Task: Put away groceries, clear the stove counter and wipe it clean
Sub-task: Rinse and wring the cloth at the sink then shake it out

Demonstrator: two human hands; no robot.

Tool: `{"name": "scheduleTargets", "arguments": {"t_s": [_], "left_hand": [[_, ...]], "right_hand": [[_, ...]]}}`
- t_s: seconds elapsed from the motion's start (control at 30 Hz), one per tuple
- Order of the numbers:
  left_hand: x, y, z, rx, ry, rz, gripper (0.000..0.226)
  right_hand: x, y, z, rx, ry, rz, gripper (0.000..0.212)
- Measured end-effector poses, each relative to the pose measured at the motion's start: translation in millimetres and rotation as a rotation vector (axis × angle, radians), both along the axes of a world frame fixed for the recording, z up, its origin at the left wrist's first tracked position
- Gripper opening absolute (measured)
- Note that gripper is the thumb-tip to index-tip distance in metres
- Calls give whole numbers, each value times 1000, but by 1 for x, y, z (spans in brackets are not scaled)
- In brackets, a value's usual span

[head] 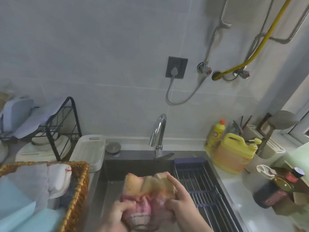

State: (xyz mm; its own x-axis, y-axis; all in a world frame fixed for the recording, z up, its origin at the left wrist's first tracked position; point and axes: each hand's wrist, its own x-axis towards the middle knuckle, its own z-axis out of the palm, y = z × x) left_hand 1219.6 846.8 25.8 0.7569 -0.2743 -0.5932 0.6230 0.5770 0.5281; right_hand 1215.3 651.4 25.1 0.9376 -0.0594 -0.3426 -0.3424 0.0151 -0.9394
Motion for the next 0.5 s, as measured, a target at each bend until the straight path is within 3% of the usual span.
{"name": "scheduleTargets", "arguments": {"t_s": [0.1, 0.23, 0.33, 0.5], "left_hand": [[26, -1, -6, -60, -77, 5, 60], [48, 0, -13, -89, -90, 13, 57], [58, -2, -16, -150, -98, 60, 53], [76, -4, -22, -182, -75, 97, 52]], "right_hand": [[21, -6, -1, 7, 81, -12, 70], [48, -18, 0, -44, 183, -10, 40], [76, -36, -7, -133, 211, 14, 38], [147, -57, -15, -679, -3, 50, 47]]}}
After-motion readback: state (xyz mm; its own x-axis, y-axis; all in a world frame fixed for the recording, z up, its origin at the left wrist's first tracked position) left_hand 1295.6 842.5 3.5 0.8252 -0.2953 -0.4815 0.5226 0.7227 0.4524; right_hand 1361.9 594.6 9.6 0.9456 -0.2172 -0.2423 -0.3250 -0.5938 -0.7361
